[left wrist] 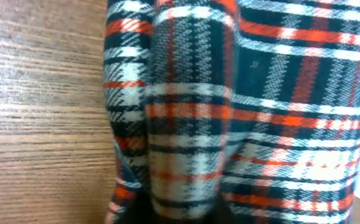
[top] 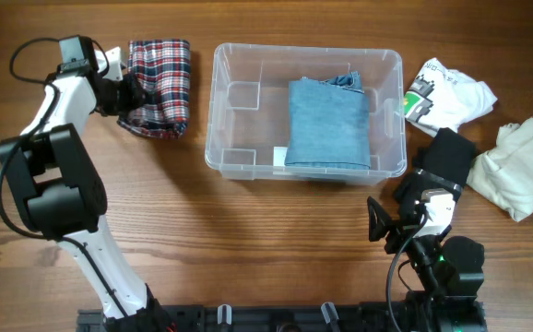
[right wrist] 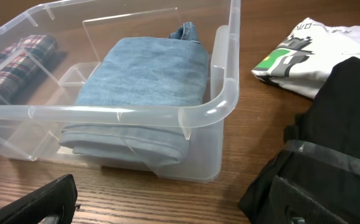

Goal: Pack container
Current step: 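Grasp the red plaid shirt with the left gripper, then carry the plaid shirt into the box's left half and release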

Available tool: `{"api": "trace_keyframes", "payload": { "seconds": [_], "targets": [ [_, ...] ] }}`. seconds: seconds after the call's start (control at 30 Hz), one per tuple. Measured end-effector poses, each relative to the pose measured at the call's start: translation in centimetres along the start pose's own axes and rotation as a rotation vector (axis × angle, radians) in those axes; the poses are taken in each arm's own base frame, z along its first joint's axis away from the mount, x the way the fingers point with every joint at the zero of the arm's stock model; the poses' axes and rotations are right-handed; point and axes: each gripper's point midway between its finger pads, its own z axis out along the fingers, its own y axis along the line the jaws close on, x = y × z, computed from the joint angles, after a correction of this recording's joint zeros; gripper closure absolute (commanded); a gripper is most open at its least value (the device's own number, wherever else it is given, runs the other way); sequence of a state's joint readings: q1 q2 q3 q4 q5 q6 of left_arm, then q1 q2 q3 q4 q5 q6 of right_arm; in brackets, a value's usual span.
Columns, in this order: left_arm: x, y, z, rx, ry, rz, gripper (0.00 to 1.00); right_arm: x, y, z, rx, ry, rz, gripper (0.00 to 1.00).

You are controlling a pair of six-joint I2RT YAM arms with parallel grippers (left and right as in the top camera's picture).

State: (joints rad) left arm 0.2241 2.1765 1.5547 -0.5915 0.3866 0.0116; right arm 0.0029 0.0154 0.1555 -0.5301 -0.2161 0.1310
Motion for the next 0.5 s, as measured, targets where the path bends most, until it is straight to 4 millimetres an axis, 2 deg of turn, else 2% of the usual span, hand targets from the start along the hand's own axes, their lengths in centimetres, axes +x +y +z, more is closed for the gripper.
{"api": "trace_keyframes", "payload": {
  "seconds": [0.1, 0.13, 0.17, 0.23, 0.3, 0.33, 0.37, 0.43, 0.47, 0.5],
  "targets": [
    [0.7, -0.3, -0.7, 0.001, 0.039, -0.014, 0.96, 0.0, 0.0, 0.0, 0.0, 0.0, 0.0, 0.0],
    [1.8, -0.8, -1.3, 0.004, 0.095, -0.036, 0.96, 0.0, 0.0, 0.0, 0.0, 0.0, 0.0, 0.0],
    [2.7, -1.4, -2.2, 0.013, 0.132, -0.048, 0.96, 0.0, 0.0, 0.0, 0.0, 0.0, 0.0, 0.0],
    [3.1, -3.5, -4.6, 0.045, 0.161, -0.073, 0.96, 0.0, 0.0, 0.0, 0.0, 0.0, 0.0, 0.0],
    [1.4, -6.9, -8.9, 0.084, 0.076, -0.067, 0.96, 0.0, 0.0, 0.0, 0.0, 0.0, 0.0, 0.0],
    [0.9, -7.9, -10.2, 0.097, 0.047, -0.079, 0.96, 0.0, 0.0, 0.0, 0.0, 0.0, 0.0, 0.0],
    [-0.4, -11.2, -14.7, 0.13, -0.062, -0.028, 0.96, 0.0, 0.0, 0.0, 0.0, 0.0, 0.0, 0.0],
    [-0.9, -17.0, -21.8, 0.215, -0.211, 0.002, 0.96, 0.0, 0.0, 0.0, 0.0, 0.0, 0.0, 0.0],
    [-0.5, -19.1, -23.6, 0.25, -0.241, 0.022, 0.96, 0.0, 0.0, 0.0, 0.0, 0.0, 0.0, 0.0],
    [0.4, -22.2, -25.8, 0.307, -0.269, 0.047, 0.96, 0.0, 0.0, 0.0, 0.0, 0.0, 0.0, 0.01]
  ]
}}
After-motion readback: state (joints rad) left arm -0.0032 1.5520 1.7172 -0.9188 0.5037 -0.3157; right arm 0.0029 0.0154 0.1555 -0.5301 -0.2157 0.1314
